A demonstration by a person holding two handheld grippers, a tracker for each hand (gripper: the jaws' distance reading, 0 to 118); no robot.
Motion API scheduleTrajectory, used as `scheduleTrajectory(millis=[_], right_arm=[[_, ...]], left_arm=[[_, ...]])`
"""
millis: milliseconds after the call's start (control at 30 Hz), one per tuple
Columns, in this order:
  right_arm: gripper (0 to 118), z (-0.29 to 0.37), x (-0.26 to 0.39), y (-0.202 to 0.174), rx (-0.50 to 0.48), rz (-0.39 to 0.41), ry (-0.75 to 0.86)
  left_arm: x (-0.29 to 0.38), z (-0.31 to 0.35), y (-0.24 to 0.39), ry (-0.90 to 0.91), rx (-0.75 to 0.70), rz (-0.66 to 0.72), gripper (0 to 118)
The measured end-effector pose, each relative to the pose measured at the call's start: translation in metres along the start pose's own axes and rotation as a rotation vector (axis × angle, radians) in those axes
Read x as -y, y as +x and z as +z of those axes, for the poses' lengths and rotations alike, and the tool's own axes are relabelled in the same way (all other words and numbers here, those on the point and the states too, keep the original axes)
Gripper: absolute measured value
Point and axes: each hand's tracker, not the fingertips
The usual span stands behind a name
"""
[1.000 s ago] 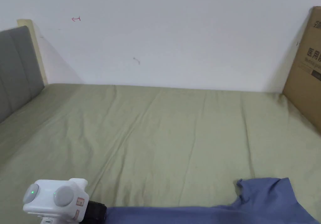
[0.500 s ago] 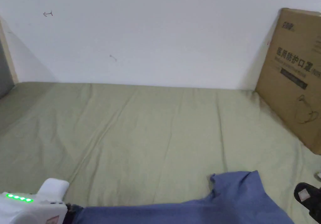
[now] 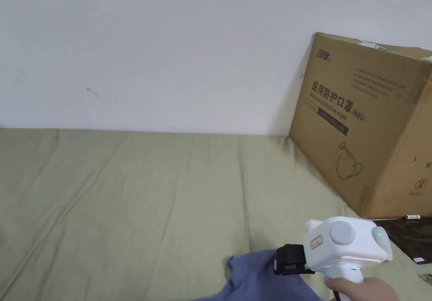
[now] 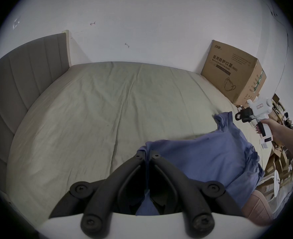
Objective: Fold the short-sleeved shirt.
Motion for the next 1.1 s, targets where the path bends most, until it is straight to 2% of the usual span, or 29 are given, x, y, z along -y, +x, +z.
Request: scheduleTrajectory(millis=[100, 200, 233, 267, 333, 400, 433, 467, 600, 700, 867, 1033, 1100], right_arm=[[117, -0.025, -0.009, 0.009, -0.025, -0.066, -0.002], [107, -0.043, -0.008, 0.017, -0.035, -0.112, -0.069], [105, -0.044, -0.007, 0.013, -0.010, -0.083, -0.069], [101, -0.037, -0.004, 0.006, 0.015, -0.009, -0.037], [79, -0.026, 0.005, -0.007, 0.026, 0.083, -0.027], [37, -0.018, 0.013, -0.017, 0.042, 0.182, -0.016], [13, -0.014, 0.018, -0.019, 0.010, 0.191, -0.015], [5, -0.011, 0.022, -0.020, -0.034, 0.187, -0.022], [5, 0.015, 0.041, -0.011, -0.125, 0.116, 0.067], [5, 0.055, 0.057, 0.006, -0.147, 0.029, 0.228], [5, 0.108, 0.072, 0.026, -0.223, -0.062, 0.351], [5, 0.140, 0.071, 0.013, -0.181, -0.024, 0.437], [5, 0.143, 0.065, 0.011, -0.190, -0.037, 0.442]], left_arm=[[0.001, -0.005, -0.005, -0.022, -0.018, -0.004, 2], [0.003, -0.014, -0.011, -0.054, -0.027, 0.016, 2], [0.004, -0.016, -0.012, -0.059, -0.027, 0.022, 2], [0.005, -0.020, -0.014, -0.064, -0.028, 0.027, 2], [0.007, -0.026, -0.016, -0.081, -0.035, 0.029, 2], [0.011, -0.033, -0.016, -0.101, -0.040, 0.028, 2], [0.013, -0.035, -0.016, -0.111, -0.040, 0.033, 2], [0.015, -0.037, -0.017, -0.118, -0.039, 0.039, 2], [0.021, -0.037, -0.017, -0.122, -0.048, 0.060, 2], [0.018, -0.031, -0.016, -0.087, -0.056, 0.070, 2], [-0.003, -0.026, -0.016, -0.015, -0.048, 0.088, 2], [-0.031, -0.026, -0.019, 0.062, -0.024, 0.095, 2], [-0.041, -0.027, -0.017, 0.083, -0.017, 0.066, 2]])
